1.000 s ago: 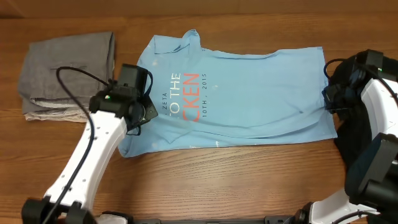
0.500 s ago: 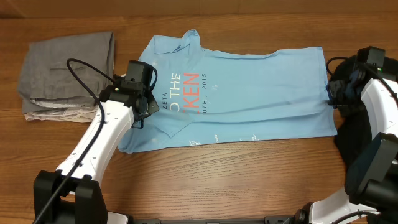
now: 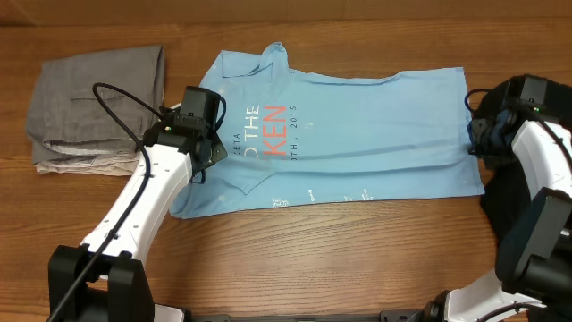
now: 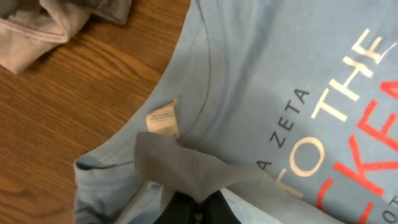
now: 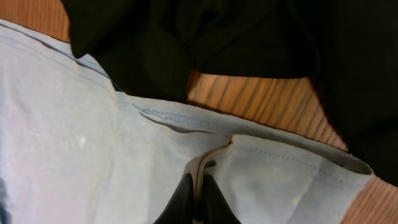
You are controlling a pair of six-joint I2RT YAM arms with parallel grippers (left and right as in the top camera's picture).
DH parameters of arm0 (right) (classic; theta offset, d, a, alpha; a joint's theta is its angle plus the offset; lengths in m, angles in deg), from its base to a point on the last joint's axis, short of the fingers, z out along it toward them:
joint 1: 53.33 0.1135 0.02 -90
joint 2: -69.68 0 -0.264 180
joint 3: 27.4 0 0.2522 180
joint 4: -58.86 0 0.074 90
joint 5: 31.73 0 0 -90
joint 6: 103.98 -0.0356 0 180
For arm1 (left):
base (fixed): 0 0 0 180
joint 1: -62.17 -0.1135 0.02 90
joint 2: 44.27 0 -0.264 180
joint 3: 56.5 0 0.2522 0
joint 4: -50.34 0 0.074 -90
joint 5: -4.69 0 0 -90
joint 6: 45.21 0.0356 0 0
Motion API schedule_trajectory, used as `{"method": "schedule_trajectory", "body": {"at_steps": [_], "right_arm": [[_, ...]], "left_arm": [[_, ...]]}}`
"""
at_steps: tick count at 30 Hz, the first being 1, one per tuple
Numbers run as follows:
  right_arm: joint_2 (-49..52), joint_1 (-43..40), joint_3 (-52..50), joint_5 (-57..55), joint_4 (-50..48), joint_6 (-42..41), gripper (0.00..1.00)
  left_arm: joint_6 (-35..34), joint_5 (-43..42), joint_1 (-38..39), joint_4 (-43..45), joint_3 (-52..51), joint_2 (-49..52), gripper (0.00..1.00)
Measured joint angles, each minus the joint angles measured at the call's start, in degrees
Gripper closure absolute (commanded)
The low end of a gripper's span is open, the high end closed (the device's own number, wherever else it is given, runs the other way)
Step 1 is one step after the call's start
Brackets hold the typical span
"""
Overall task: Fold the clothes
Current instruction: 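Lift the bottom hem with both grippers and fold it up toward the collar, then release the folded hem and move the right gripper to the shirt center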
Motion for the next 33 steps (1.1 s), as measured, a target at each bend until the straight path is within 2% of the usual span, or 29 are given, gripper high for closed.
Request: {"method": "schedule_trajectory", "body": {"at_steps": [9, 14, 17, 18, 22, 24, 26, 28, 30, 33], "right_arm": [[0.0, 0.9, -1.0, 0.0, -4.5, 0.0, 0.95], [0.0, 2.4, -1.1, -0.3, -7.0, -0.2, 0.86], [0.0, 3.3, -1.1, -1.5, -7.7, -0.1, 0.83], [0.0, 3.4, -1.1, -1.9, -7.8, -0.2, 0.79], [0.0, 3.4, -1.1, -4.0, -8.1, -0.2, 0.55], [0.0, 3.4, -1.1, -5.4, -8.7, 0.0, 0.5], [0.0, 3.4, -1.2, -6.2, -11.1, 0.5, 0.46], [0.0, 3.3, -1.3, -4.5, -14.2, 3.3, 0.39], [0.0, 3.3, -1.0, -0.4, -15.9, 7.5, 0.37], [0.0, 3.3, 1.4, 5.8, -11.2, 13.6, 0.34]], "left_arm": [[-0.9, 0.2, 0.0, 5.6, -3.2, 0.0, 0.96], [-1.3, 0.4, 0.0, 7.2, -4.6, 0.0, 0.95], [-1.4, 1.0, 0.0, 7.9, -4.7, 0.0, 0.89], [-1.5, 1.3, 0.0, 8.1, -4.8, 0.0, 0.86], [-1.6, 1.9, 0.0, 8.6, -4.8, 0.0, 0.62], [-1.8, 2.3, 0.0, 8.8, -4.8, 0.1, 0.45], [-1.6, 3.0, 0.0, 9.7, -4.8, 0.7, 0.44], [-1.7, 3.6, -0.1, 10.5, -4.8, 1.7, 0.44], [-1.3, 3.9, -0.4, 10.0, -4.8, 2.1, 0.44], [-0.2, 4.3, -1.0, 3.5, -2.2, 1.6, 0.42]]}}
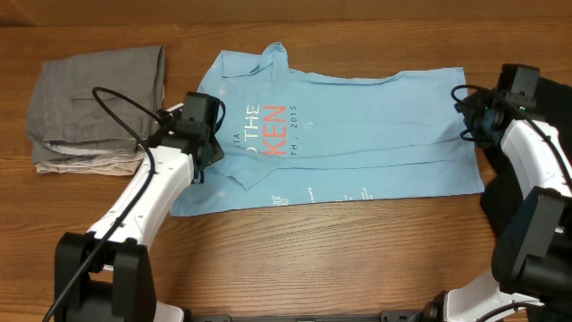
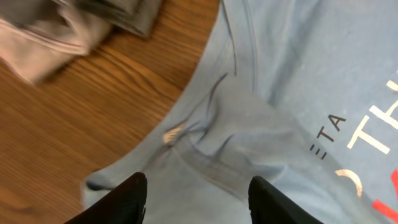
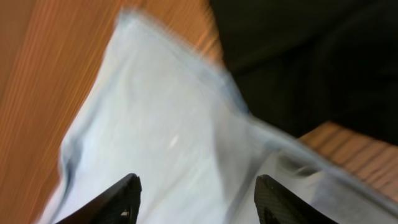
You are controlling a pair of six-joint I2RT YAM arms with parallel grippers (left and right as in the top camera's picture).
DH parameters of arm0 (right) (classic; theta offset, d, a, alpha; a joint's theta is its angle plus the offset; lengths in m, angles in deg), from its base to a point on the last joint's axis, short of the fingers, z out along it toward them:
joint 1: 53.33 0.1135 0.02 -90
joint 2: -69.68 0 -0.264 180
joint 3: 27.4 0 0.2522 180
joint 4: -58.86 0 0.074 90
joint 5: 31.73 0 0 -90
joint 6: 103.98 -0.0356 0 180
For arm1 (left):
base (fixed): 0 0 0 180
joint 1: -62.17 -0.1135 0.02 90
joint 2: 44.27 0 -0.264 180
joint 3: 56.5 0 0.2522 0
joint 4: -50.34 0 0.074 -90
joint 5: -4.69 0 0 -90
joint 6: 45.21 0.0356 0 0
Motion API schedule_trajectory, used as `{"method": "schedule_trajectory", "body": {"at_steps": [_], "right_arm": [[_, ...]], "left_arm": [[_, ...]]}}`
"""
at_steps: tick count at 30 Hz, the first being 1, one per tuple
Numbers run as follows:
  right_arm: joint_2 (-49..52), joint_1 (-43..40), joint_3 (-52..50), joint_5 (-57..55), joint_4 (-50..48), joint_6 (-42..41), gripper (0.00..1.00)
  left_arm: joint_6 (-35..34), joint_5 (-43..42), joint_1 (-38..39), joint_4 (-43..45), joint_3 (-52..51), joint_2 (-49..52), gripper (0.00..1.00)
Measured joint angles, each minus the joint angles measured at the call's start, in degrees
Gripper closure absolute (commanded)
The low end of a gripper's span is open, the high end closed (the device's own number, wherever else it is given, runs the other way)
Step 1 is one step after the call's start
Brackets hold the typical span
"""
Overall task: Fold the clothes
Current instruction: 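Release the folded hem and move the right gripper to the shirt center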
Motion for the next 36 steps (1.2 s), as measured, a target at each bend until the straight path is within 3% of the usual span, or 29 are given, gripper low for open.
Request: {"method": "schedule_trajectory", "body": {"at_steps": [2, 10, 14, 18, 20, 22, 27, 36], "right_arm": [[-0.2, 0.0, 2.0, 2.4, 3.2, 2.3, 0.27], [-6.6, 2.1, 7.3, 21.2, 16.0, 22.3, 0.25], [-7.5, 9.4, 7.7, 24.6, 19.3, 32.0, 0.25], [-6.3, 19.8, 7.6, 24.9, 19.9, 39.5, 0.26], [-5.0, 25.2, 7.6, 23.3, 19.7, 42.2, 0.27], [-3.1, 30.9, 7.6, 20.5, 19.4, 44.2, 0.4], [0.4, 41.7, 7.5, 14.6, 20.8, 44.0, 0.95], [0.7, 47.3, 6.8, 11.7, 22.4, 28.0, 0.96]], "left_arm": [[0.2, 0.0, -0.1, -3.8, 2.7, -1.4, 0.37], [0.3, -2.7, -0.2, -14.7, 12.7, -20.7, 0.23], [-0.3, -3.6, -0.3, -20.0, 13.0, -27.1, 0.15], [-0.9, -3.8, -2.2, -21.4, 12.9, -29.3, 0.0], [-1.2, -3.8, -3.9, -21.5, 12.9, -29.6, 0.0], [-1.2, -3.7, -5.8, -21.6, 12.9, -29.7, 0.0], [-1.2, -3.7, -7.3, -23.1, 12.9, -29.6, 0.0], [-1.2, -3.7, -7.3, -23.1, 12.9, -27.1, 0.0]]}}
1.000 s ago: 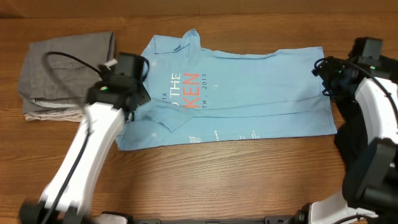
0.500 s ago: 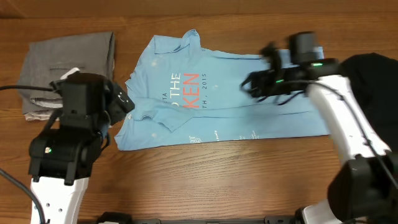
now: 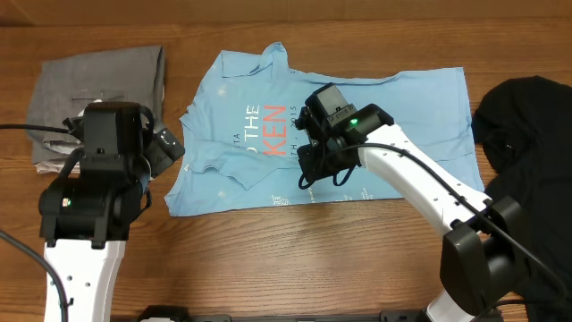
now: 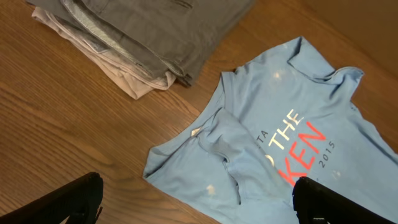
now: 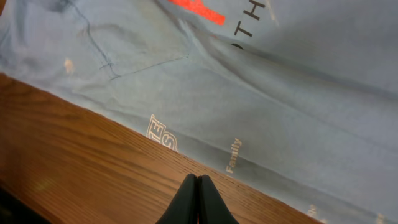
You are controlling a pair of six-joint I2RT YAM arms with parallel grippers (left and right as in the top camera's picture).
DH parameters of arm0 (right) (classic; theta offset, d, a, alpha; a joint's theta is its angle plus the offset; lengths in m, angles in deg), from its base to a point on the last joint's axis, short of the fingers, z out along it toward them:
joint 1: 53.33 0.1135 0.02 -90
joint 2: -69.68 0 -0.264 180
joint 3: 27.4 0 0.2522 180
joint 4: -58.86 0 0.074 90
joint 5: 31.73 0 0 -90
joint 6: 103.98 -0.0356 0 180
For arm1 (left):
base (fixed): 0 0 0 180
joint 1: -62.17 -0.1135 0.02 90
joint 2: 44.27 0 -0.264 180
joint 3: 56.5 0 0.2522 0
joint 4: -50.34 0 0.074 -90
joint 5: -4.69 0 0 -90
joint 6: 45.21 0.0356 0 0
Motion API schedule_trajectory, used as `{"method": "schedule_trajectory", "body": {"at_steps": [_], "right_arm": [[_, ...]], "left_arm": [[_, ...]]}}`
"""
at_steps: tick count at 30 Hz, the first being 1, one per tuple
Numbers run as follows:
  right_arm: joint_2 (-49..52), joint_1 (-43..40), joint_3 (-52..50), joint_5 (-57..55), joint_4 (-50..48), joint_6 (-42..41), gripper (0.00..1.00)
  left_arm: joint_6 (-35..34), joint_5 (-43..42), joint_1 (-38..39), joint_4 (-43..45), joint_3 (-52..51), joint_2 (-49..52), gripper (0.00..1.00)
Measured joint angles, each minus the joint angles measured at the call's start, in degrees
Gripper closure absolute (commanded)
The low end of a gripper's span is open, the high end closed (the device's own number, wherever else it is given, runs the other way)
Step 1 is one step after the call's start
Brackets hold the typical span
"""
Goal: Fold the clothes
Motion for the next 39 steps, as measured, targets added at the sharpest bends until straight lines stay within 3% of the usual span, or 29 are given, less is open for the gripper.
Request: {"method": "schedule_trajectory", "body": {"at_steps": [9, 15, 26, 39], "right_arm": [[1.1, 2.2, -4.2, -0.4, -6.2, -13.0, 0.96], [5.8, 3.7, -4.9, -0.3, -10.1, -17.0, 0.96], [10.9, 4.1, -5.3, -1.9, -16.8, -18.6, 0.96], [10.9, 4.1, -5.3, -8.8, -17.4, -19.3, 0.96]], "left_arm": [[0.0, 0.0, 0.0, 0.0, 0.0, 3.1, 0.0], [0.0, 0.0, 0.0, 0.0, 0.0, 5.9, 0.0], [0.0, 0.0, 0.0, 0.0, 0.0, 11.0, 0.0], [0.0, 0.0, 0.0, 0.0, 0.0, 16.0, 0.0]]}}
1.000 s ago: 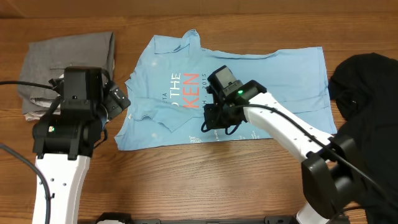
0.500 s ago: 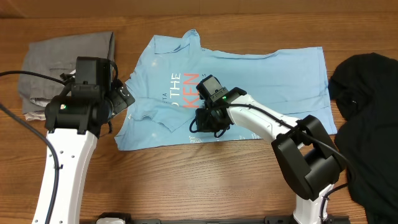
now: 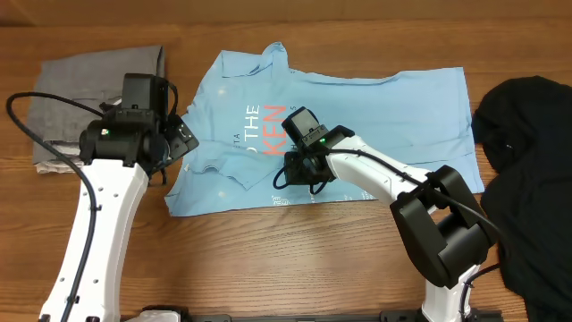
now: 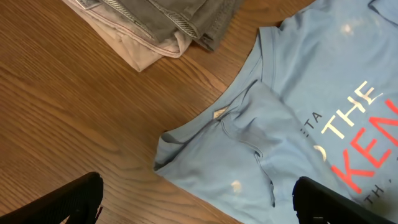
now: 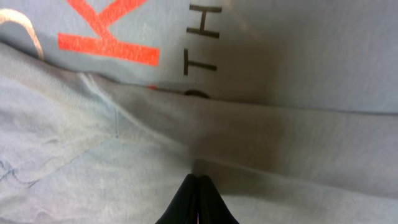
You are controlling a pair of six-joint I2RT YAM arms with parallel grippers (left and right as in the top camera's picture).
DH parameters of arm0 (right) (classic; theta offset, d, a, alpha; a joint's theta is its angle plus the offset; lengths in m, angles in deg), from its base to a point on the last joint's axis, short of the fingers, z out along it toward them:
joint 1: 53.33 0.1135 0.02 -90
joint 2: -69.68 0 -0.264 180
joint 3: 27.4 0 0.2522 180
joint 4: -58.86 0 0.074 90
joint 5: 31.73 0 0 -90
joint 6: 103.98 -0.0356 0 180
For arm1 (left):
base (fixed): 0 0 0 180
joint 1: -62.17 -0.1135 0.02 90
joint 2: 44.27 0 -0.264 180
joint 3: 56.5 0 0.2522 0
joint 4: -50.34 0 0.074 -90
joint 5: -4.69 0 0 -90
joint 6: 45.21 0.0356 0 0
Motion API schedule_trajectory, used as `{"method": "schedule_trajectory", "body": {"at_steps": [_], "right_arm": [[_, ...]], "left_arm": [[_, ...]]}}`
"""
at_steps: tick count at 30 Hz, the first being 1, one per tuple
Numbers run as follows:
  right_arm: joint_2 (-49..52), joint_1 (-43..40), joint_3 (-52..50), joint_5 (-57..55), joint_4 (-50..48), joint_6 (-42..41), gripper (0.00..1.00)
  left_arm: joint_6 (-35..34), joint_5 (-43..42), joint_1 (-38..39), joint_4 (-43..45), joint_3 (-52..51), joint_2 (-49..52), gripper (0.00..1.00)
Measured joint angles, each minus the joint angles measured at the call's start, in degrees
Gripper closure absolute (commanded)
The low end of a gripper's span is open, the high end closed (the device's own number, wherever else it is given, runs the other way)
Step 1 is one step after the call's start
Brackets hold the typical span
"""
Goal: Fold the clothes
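A light blue T-shirt (image 3: pixel 375 107) with red and white print lies spread on the wooden table, its left sleeve and lower part creased over. Its neck label and folded sleeve (image 4: pixel 249 118) show in the left wrist view. My left gripper (image 3: pixel 177 143) hovers over the shirt's left edge, open wide (image 4: pixel 196 202), with nothing between its fingers (image 4: pixel 68 199). My right gripper (image 3: pixel 290 174) is shut, its tips (image 5: pixel 198 182) pressed onto a crease in the fabric just below the red letters (image 5: pixel 109 37).
A folded pile of grey clothes (image 3: pixel 94 98) lies at the far left, close to the left arm; its edge (image 4: pixel 155 25) appears in the left wrist view. A black garment (image 3: pixel 527 116) is heaped at the right edge. Bare wood (image 3: pixel 268 259) lies in front.
My left gripper, still open, has moved from beside the grey pile to the shirt's left edge and sits lower. My right gripper, still shut, has moved left and down onto the fabric below the print.
First my left gripper was shut on fabric near the neck label and my right on the shirt's right hem. Then both were open, the cloth let go. Later the left was open, high by the grey pile, the right shut over the shirt's lower middle, now touching it.
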Motion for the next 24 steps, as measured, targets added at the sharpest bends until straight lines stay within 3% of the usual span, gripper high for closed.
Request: {"method": "schedule_trajectory", "body": {"at_steps": [24], "right_arm": [[0.3, 0.0, 0.0, -5.9, -4.7, -1.2, 0.96]], "left_arm": [[0.0, 0.0, 0.0, 0.2, 0.0, 0.7, 0.0]]}}
